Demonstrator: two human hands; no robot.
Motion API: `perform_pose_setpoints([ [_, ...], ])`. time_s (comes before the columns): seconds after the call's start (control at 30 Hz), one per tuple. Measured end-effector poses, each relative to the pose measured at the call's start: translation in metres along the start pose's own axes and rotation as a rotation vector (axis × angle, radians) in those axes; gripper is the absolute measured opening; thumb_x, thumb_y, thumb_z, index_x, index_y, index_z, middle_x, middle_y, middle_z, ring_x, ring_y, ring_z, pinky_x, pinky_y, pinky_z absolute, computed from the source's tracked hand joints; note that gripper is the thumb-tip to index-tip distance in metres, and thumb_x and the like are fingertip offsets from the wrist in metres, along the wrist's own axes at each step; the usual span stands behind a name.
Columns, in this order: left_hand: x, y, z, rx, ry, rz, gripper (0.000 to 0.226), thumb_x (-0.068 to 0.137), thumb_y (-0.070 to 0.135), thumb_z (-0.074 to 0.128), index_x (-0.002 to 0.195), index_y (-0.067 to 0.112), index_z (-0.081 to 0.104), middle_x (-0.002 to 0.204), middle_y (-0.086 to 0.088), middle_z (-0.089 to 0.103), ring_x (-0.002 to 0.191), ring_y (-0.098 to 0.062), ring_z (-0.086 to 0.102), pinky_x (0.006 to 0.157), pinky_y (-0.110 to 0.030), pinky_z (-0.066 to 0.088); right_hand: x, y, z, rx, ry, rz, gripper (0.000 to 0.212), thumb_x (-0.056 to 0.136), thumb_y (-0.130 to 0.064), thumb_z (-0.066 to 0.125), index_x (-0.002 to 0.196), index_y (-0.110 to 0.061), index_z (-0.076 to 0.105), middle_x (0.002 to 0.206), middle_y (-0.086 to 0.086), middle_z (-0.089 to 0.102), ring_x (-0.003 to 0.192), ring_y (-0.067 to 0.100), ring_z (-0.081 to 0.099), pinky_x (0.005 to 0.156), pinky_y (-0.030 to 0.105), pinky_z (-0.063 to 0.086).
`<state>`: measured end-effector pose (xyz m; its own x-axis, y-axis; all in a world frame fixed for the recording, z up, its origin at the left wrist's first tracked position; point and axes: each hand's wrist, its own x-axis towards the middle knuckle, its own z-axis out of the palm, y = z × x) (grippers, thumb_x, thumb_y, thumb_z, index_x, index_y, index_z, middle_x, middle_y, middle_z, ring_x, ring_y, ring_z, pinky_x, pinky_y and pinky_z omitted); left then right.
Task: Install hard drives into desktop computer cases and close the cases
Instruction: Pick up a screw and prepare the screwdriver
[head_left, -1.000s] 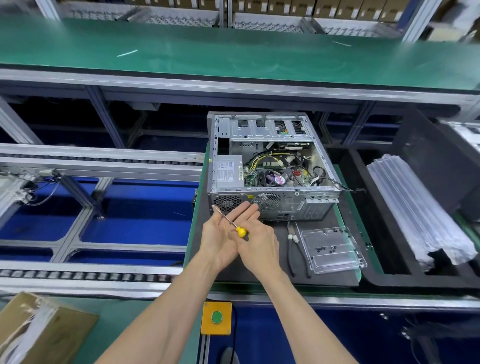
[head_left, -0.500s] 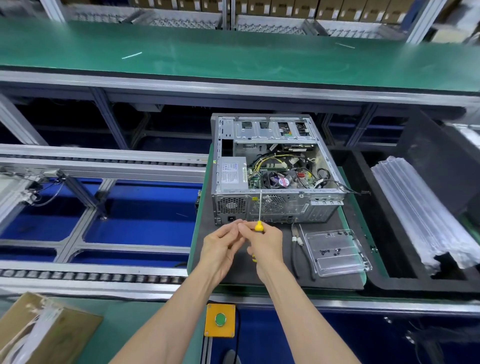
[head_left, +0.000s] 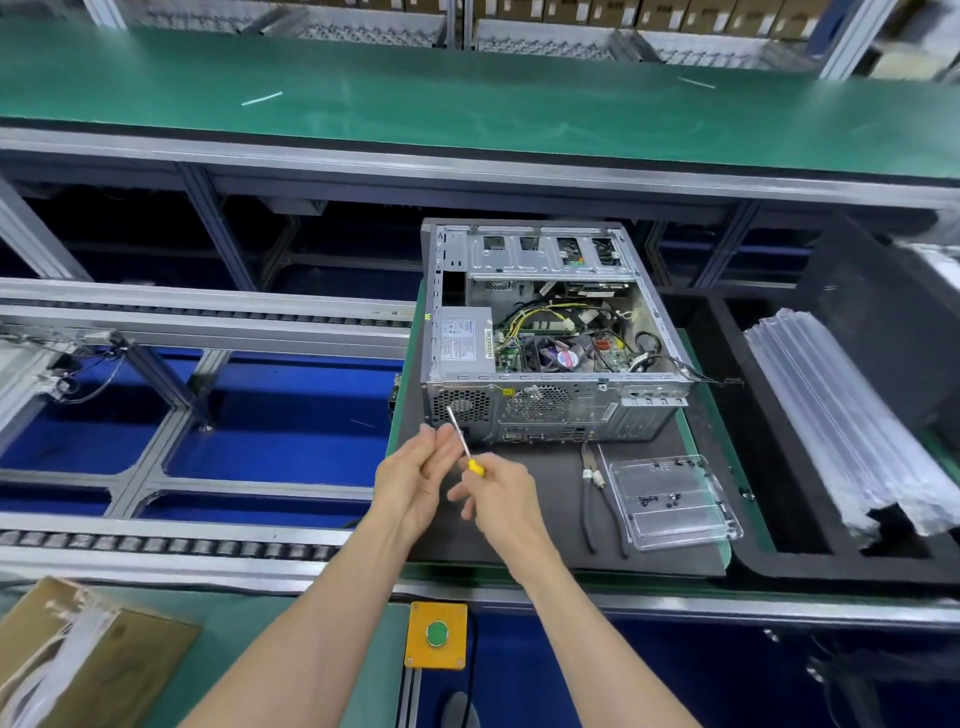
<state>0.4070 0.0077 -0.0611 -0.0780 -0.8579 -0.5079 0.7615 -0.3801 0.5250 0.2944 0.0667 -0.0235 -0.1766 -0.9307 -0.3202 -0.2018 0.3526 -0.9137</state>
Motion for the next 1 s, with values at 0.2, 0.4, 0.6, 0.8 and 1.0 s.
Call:
perform_pose_setpoints([
  [0.2,0.01,0.011,0.005,0.028,-0.006,-0.012,0.016,0.099,0.008,0.059,0.106,-0.006,0.063,0.098,-0.02,0.076,0.092,-0.03,0.076,0.068,-0.031,0.062,-0.006,0.027,0.013,-0.114,-0.043,-0.057,0.025,0.1,-0.016,0.049,0.114,-0.022,0.068,0.068,0.005,0.071,0.063,0.017,0.058,0.07,0.037,0.053],
  [0.4,0.012,0.008,-0.001,0.089,-0.015,-0.068,0.016,0.1,0.005,0.055,0.108,-0.009,0.059,0.094,-0.021,0.076,0.087,-0.032,0.076,0.067,-0.033,0.063,-0.003,0.033,0.015,-0.161,-0.033,-0.047,0.025,0.101,-0.019,0.047,0.112,-0.023,0.069,0.068,0.003,0.071,0.08,0.022,0.059,0.086,0.045,0.054],
  [0.6,0.02,0.009,-0.012,0.265,0.083,-0.107,0.015,0.096,-0.001,0.061,0.102,-0.014,0.062,0.089,-0.025,0.075,0.082,-0.037,0.076,0.062,-0.034,0.062,-0.005,0.045,0.022,-0.417,0.04,-0.076,0.021,0.1,-0.021,0.052,0.116,-0.026,0.066,0.102,0.003,0.068,0.094,0.024,0.062,0.077,0.035,0.049],
  [0.8,0.032,0.007,-0.013,0.32,0.215,-0.12,0.01,0.092,-0.008,0.064,0.097,-0.016,0.061,0.089,-0.03,0.071,0.076,-0.036,0.074,0.056,-0.034,0.061,-0.004,0.051,0.043,-0.257,0.21,0.013,0.003,0.098,-0.025,0.06,0.098,-0.023,0.057,0.089,-0.003,0.064,0.089,0.018,0.054,0.073,0.035,0.044],
  [1.0,0.04,0.003,-0.012,0.261,0.199,-0.116,0.011,0.092,-0.018,0.054,0.101,-0.015,0.06,0.099,-0.029,0.068,0.089,-0.037,0.07,0.073,-0.038,0.057,0.006,0.048,0.061,-0.12,0.157,0.076,0.01,0.101,-0.026,0.053,0.096,-0.018,0.057,0.093,0.008,0.066,0.092,0.034,0.063,0.081,0.05,0.055],
])
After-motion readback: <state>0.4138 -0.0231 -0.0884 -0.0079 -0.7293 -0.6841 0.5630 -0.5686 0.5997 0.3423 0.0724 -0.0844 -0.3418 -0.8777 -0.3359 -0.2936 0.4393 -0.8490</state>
